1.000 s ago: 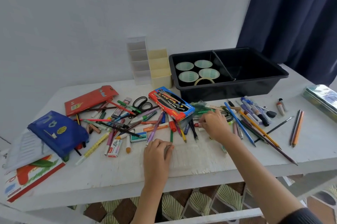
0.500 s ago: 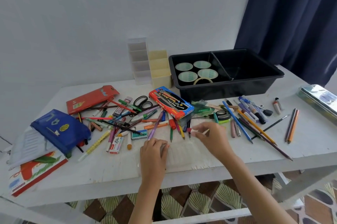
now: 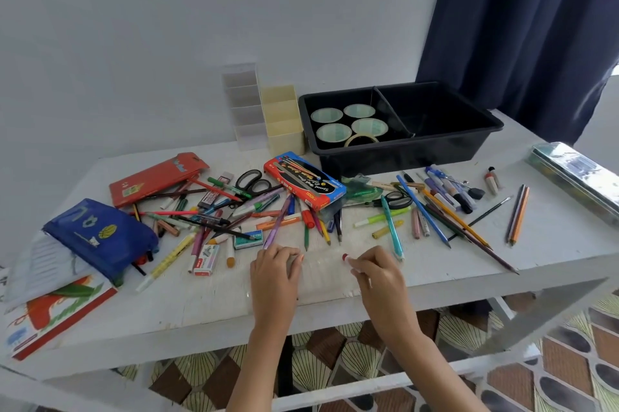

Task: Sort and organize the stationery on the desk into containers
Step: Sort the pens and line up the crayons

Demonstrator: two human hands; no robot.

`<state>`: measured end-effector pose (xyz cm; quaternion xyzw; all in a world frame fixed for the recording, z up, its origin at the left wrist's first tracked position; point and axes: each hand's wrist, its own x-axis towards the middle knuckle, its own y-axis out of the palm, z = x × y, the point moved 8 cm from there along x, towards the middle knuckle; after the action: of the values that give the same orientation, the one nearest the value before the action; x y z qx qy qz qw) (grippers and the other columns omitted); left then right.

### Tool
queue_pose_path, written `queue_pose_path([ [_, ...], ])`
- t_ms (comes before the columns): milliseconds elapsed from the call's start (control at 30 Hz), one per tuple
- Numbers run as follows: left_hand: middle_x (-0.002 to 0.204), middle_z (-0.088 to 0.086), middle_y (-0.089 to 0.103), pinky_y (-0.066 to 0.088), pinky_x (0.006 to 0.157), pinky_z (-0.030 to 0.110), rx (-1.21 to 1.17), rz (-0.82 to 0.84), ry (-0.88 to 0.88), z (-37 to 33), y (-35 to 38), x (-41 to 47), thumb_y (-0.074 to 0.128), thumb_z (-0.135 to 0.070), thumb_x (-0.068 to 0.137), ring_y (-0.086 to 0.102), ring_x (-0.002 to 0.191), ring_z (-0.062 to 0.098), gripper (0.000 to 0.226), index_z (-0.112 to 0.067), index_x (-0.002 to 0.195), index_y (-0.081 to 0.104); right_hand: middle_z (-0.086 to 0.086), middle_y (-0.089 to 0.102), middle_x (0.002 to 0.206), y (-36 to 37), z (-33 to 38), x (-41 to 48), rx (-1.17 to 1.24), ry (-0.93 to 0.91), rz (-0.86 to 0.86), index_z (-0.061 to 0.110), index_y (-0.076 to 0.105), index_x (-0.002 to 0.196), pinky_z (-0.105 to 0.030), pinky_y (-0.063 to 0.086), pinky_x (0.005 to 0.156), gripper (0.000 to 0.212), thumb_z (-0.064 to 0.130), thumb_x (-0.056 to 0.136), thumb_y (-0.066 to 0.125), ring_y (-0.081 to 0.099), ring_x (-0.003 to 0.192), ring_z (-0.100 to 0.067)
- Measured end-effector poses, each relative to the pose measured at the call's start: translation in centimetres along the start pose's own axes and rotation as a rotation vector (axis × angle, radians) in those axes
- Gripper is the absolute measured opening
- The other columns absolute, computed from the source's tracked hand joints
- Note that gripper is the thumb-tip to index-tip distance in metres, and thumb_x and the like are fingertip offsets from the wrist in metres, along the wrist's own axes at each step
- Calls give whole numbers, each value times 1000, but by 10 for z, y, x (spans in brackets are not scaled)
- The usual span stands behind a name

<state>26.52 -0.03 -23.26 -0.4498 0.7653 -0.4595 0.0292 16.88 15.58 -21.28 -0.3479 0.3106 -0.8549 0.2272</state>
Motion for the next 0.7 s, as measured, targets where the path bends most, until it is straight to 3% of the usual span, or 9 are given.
queue_pose_path([
  [67, 93, -11, 59, 27, 80, 19, 0, 4, 0, 0, 0, 0, 63, -24, 88, 46, 90, 6, 11, -19, 95, 69, -4, 53, 82, 5, 2, -1, -41, -10, 28, -6, 71, 91, 5, 31, 76, 24, -11, 68, 76, 46, 73, -9],
  [167, 93, -11, 59, 27, 80, 19, -5, 6, 1, 0, -1, 0, 63, -24, 88, 49, 91, 8, 10, -19, 95, 69, -5, 53, 82, 11, 3, -3, -96, -32, 25, -7, 71, 91, -2, 33, 80, 26, -11, 67, 77, 50, 74, -15],
  [267, 92, -11, 59, 26, 80, 18, -22, 6, -2, 0, -1, 0, 63, -24, 88, 48, 90, 6, 10, -19, 94, 70, -4, 51, 84, 14, 5, -5, -109, -49, 48, -5, 72, 86, -11, 44, 69, 20, -13, 69, 74, 51, 76, -18],
  [367, 92, -10, 60, 26, 79, 19, -20, 6, -1, 0, -1, 0, 63, -24, 88, 47, 90, 6, 10, -19, 94, 70, -3, 49, 84, 14, 7, -4, -103, -52, 49, -3, 71, 84, -19, 45, 64, 11, -9, 76, 66, 48, 77, -18],
  [500, 92, -10, 61, 26, 79, 19, -20, 6, -8, 0, -1, 1, 63, -24, 88, 49, 90, 7, 10, -19, 94, 70, -2, 53, 79, 17, 5, 0, -69, -8, 28, 0, 74, 82, -21, 44, 63, 10, -6, 76, 68, 49, 76, -19],
  [633, 92, -12, 59, 25, 79, 17, -19, 10, -4, -1, -2, 0, 63, -25, 88, 46, 89, 4, 11, -20, 94, 70, 1, 48, 82, 16, -6, 0, 1, 162, -11, 0, 70, 105, -19, 39, 68, 23, -1, 83, 65, 46, 79, -16],
  [700, 92, -12, 59, 26, 79, 18, -23, 10, 0, -2, -3, 0, 64, -25, 88, 45, 89, 4, 10, -20, 94, 70, 0, 47, 78, 17, -4, -1, -15, 166, -21, 0, 71, 101, -21, 39, 63, 20, -1, 81, 68, 44, 75, -17],
])
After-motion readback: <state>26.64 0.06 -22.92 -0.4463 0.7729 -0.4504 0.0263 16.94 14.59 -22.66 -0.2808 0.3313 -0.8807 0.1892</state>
